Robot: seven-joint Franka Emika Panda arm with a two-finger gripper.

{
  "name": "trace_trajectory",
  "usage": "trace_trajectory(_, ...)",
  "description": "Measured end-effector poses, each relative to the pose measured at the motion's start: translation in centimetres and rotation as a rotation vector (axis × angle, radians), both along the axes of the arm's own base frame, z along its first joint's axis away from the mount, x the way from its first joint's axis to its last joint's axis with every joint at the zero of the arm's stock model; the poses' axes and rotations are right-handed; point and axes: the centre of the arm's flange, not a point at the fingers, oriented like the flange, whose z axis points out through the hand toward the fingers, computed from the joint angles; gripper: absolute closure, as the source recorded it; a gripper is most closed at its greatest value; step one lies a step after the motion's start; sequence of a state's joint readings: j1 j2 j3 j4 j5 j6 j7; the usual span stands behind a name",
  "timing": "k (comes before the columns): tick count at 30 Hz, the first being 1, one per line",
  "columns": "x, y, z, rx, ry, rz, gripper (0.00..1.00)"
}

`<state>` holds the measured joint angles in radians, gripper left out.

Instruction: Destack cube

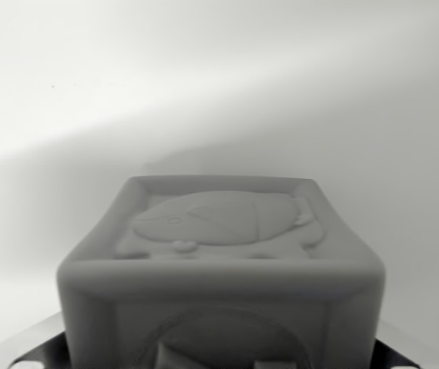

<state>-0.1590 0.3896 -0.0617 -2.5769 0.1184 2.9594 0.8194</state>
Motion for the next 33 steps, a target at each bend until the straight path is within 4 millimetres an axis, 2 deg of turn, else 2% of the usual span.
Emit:
trace_trajectory(14, 0.03, 0.01, -0.79, 0.0, 0.0, 0.0, 1.0)
trace_trajectory(15, 0.04, 0.0, -0.79, 0.0, -0.001, 0.0, 0.0)
trace_trajectory(33, 0.06, 0.02, -0.78, 0.0, -0.001, 0.0, 0.0)
